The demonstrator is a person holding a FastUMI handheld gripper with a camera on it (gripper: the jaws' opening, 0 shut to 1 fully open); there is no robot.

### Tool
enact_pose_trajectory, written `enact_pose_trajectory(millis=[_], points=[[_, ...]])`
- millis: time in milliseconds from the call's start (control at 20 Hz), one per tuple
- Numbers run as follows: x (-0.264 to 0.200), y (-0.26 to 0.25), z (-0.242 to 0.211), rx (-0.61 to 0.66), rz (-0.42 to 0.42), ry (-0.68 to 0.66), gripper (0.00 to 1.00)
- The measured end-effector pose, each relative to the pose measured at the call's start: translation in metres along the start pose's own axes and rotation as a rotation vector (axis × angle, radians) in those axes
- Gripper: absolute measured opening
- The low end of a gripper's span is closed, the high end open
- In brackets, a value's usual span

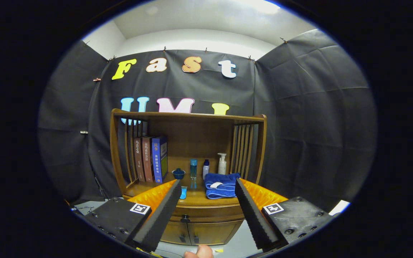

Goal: Pull open the drawer, take out the items inside it, and place them on the countertop above the cabinet.

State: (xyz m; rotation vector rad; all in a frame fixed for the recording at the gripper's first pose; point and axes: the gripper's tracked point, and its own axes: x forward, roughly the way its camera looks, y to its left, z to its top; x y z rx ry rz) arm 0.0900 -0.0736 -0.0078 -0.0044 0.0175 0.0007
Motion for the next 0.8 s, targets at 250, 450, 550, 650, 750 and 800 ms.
enact_pose_trajectory(millis=[250, 450, 550, 650, 750, 800], points=[[0.0000, 0.0050, -0.0021, -0.002, 0.005, 0.001, 0.98], [-0.0013, 0.0090, -0.0024, 0.003, 0.012, 0.002, 0.99], [-0.0024, 0.0081, -0.0028, 0.001, 0.007, 0.003, 0.98], [-0.0025, 0.0085, -0.0048, 0.004, 0.006, 0.008, 0.98], [-0.0022, 0.0079, -0.0063, 0.004, 0.003, 0.011, 0.98], [-0.0039, 0.0081, -0.0063, 0.003, 0.003, 0.012, 0.98]])
